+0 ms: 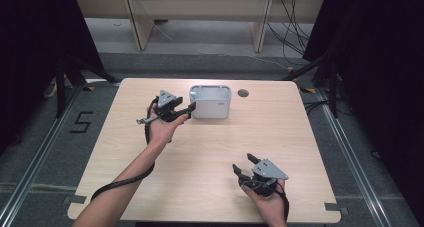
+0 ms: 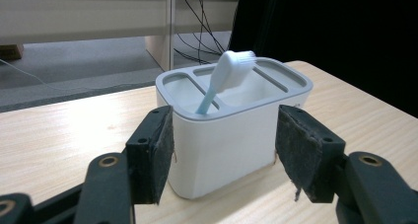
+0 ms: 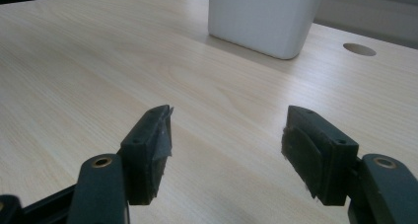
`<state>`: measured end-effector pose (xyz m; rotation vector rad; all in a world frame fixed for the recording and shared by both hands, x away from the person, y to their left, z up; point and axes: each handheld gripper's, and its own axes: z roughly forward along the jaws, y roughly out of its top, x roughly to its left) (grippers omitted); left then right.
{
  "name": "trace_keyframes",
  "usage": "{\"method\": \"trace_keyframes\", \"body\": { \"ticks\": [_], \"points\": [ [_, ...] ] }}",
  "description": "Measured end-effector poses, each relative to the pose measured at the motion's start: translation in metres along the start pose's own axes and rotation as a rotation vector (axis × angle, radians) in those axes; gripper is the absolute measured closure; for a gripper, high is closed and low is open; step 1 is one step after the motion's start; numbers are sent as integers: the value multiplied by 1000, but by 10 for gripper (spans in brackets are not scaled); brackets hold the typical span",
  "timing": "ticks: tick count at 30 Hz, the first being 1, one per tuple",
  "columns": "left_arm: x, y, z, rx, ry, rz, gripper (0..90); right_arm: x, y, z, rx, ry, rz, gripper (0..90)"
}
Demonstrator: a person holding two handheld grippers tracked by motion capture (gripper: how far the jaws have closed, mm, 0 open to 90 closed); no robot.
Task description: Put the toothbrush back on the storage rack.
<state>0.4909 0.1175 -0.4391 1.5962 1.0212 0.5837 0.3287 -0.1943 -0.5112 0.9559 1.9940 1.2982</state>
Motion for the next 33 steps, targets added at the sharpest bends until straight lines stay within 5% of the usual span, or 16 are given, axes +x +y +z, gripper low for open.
{"method": "trace_keyframes", "body": {
  "ticks": [14, 33],
  "points": [
    [0, -11, -26, -12, -21, -21, 387, 0, 0, 0, 3, -3, -4, 361],
    [0, -37, -67, -29, -37, 6, 376, 1, 0, -1, 0, -9, 1, 361]
  ]
}}
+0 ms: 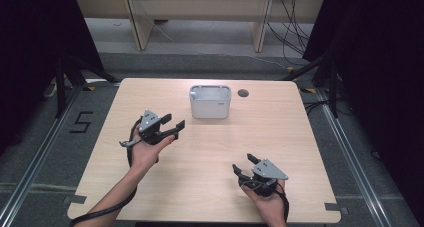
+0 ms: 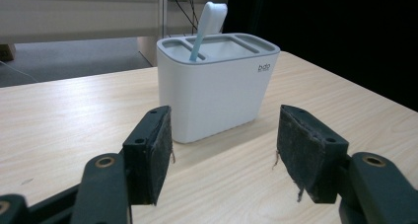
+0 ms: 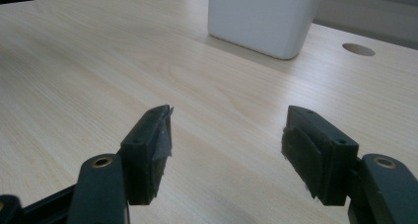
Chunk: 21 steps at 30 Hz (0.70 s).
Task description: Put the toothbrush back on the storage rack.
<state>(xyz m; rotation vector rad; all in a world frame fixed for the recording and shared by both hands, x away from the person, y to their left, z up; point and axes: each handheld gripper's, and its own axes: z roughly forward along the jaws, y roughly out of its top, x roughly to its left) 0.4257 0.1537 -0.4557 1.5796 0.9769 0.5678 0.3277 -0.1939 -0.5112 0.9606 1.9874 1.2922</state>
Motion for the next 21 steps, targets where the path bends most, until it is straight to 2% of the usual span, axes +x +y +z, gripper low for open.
{"method": "trace_keyframes", "body": {
  "ticks": [2, 3, 4, 5, 6, 7, 9, 13, 15, 18, 21],
  "points": [
    [0, -3, -4, 1, 5, 0, 376, -1, 0, 0, -7, -2, -12, 361],
    [1, -5, -7, 2, 7, 4, 376, 0, 0, 0, -4, -1, 2, 361],
    [1, -7, -9, 3, 8, 6, 376, -1, 0, 0, -8, -3, -20, 361],
    [1, -9, -11, 3, 6, 7, 376, -1, 0, 1, -6, -2, -18, 361],
    [1, -11, -12, 4, 3, 3, 376, 1, 0, 0, 18, 20, 14, 361],
    [1, -13, -14, 5, -1, 2, 376, 2, 0, 0, 21, 23, 17, 361],
    [0, -17, -17, 7, -2, 0, 376, 0, 0, 0, 7, 7, -10, 361],
    [-1, -27, -24, 5, -7, 8, 376, 2, 0, 0, 21, 19, 18, 361],
    [-3, -31, -28, 9, -1, 16, 376, 0, 0, 0, 0, 2, -7, 361],
    [-3, -40, -34, 17, 0, 26, 376, 0, 0, 0, -4, -5, -11, 361],
    [-2, -49, -40, 27, -1, 14, 376, 1, 0, 0, -1, 2, -1, 361]
  ]
}}
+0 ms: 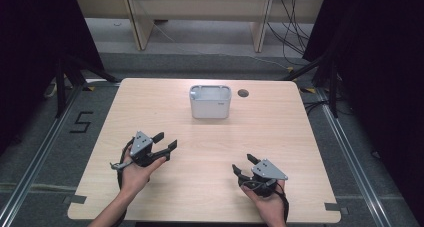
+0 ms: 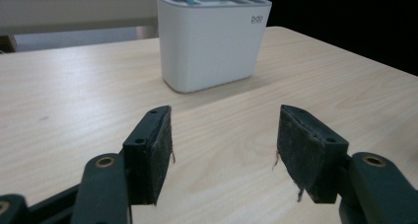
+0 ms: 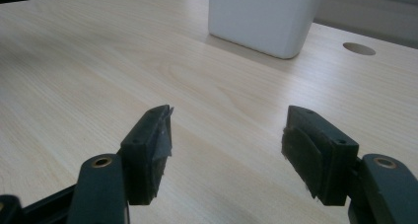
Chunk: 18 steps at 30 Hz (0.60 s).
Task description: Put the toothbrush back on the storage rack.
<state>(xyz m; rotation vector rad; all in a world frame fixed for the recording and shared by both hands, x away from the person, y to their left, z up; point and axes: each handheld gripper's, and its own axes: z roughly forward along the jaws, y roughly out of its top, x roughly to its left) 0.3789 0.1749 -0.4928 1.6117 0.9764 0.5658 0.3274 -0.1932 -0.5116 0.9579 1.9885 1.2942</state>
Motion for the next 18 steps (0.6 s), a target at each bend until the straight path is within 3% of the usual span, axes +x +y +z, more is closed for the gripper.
{"method": "trace_keyframes", "body": {
  "ticks": [6, 7, 9, 10, 14, 18],
  "points": [
    [2, -17, -11, 1, 8, -5, 376, -1, 0, 0, 6, 3, -5, 361],
    [2, -19, -13, 5, 12, -8, 376, 1, 0, 0, 25, 18, 23, 361],
    [2, -23, -16, -1, 17, -13, 376, 0, 0, 0, 14, 8, 3, 361],
    [1, -25, -17, -3, 18, -8, 376, 1, 0, -1, 30, 19, 26, 361],
    [1, -33, -20, -7, 17, 17, 376, 1, 0, 0, 25, 18, 22, 361],
    [0, -37, -21, -28, 11, 11, 376, 1, 0, 1, 26, 21, 17, 361]
  ]
}}
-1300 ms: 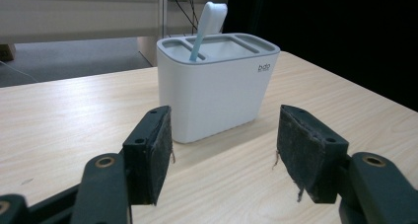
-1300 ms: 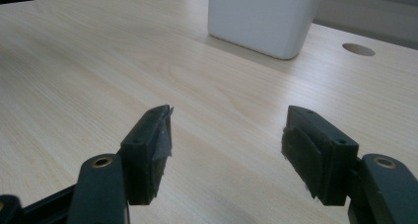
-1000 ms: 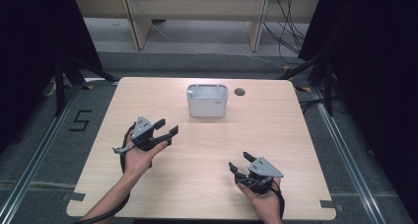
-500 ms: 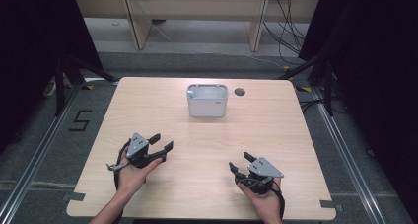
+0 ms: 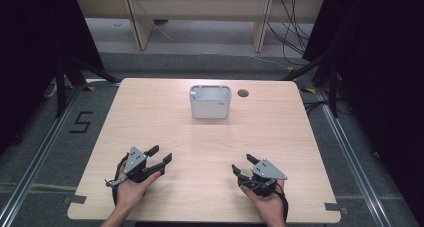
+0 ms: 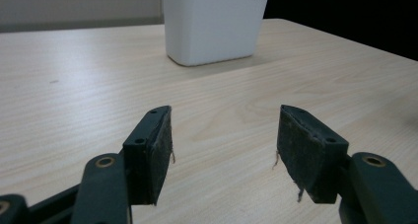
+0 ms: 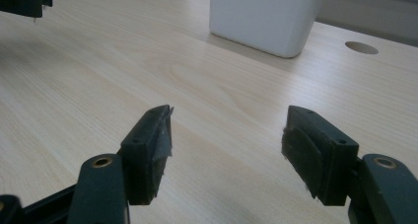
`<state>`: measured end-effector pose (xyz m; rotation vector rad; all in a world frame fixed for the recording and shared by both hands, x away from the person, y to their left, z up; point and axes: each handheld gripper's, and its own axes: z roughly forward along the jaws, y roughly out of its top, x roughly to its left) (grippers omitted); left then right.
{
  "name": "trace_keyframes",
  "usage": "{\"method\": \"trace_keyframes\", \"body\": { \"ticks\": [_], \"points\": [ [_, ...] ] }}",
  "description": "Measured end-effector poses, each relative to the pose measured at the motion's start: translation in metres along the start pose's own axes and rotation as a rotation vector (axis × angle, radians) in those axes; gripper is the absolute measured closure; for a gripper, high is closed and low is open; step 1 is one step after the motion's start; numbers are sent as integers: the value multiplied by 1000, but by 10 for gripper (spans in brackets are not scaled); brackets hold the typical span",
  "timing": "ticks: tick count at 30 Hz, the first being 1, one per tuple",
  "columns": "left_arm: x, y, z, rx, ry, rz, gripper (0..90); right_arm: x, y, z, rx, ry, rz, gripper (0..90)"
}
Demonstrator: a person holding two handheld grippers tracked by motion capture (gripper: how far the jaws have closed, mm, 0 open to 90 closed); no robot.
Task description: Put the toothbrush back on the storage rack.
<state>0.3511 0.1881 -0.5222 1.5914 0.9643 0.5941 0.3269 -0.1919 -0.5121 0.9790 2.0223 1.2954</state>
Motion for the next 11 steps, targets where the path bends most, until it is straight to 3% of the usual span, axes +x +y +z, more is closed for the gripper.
{"method": "trace_keyframes", "body": {
  "ticks": [5, 6, 8, 9, 11],
  "points": [
    [-1, -1, -1, -29, 0, 10, 374, 0, 0, 1, -10, -10, -14, 361],
    [-2, -1, -2, -31, 10, 15, 374, 1, -1, 1, 0, 2, 15, 361],
    [-3, -2, -4, -42, 23, 25, 376, 1, -1, 1, -1, 1, 13, 361],
    [-3, -3, -2, -61, 15, 27, 375, -1, -1, 1, -13, -5, -5, 361],
    [-5, -2, -4, -44, 32, 36, 375, -2, -1, 2, -17, -6, -19, 361]
  ]
}}
